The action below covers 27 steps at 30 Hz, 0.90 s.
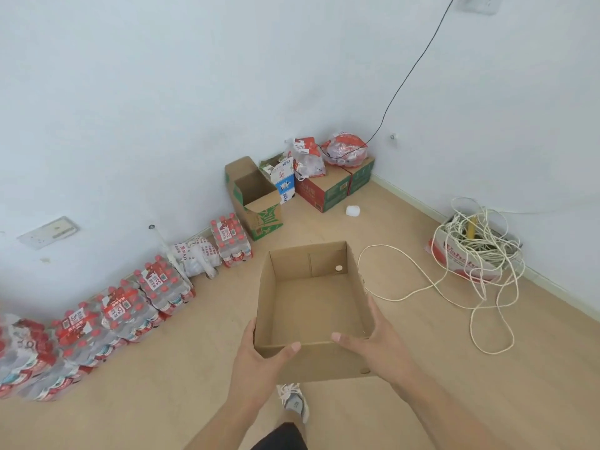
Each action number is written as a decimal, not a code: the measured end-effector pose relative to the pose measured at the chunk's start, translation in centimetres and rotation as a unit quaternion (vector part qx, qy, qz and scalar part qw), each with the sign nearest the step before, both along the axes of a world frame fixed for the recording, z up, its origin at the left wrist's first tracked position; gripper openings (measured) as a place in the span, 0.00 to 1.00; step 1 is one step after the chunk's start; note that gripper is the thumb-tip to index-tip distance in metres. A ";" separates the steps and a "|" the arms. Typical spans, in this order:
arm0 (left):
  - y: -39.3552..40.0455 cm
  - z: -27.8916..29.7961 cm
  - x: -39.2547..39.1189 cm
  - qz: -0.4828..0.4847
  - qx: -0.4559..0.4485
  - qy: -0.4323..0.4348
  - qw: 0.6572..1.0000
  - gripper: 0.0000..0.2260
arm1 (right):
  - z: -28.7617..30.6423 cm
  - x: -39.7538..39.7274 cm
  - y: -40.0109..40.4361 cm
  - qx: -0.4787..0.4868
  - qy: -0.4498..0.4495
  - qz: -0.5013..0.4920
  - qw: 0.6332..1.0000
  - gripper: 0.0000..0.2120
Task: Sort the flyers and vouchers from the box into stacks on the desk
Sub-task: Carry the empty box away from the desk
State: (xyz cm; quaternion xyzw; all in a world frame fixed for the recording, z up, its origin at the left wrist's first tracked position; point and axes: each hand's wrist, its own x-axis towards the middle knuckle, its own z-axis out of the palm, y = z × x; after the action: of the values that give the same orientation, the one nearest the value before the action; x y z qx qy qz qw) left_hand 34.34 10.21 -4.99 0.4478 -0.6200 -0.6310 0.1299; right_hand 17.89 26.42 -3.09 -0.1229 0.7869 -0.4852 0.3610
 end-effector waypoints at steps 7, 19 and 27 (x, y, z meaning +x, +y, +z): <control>-12.0 -4.3 -15.3 0.015 0.049 -0.012 0.999 0.36 | -2.5 -16.0 -13.8 0.055 0.002 0.037 0.998 0.52; -31.5 -5.8 -40.7 -0.037 0.037 -0.044 0.998 0.37 | -7.0 -43.5 -32.3 0.093 -0.019 0.113 0.989 0.56; -38.9 -14.4 -58.6 -0.020 0.044 -0.200 0.979 0.55 | -17.9 -64.2 -43.6 0.135 -0.029 0.266 0.954 0.55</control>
State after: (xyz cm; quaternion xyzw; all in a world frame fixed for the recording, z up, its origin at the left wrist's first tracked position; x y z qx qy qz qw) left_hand -24.28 -28.71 -19.40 0.5578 -0.6138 -0.5579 -0.0295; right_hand -46.29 -17.20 -21.00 -0.2637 0.7732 -0.2646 0.5125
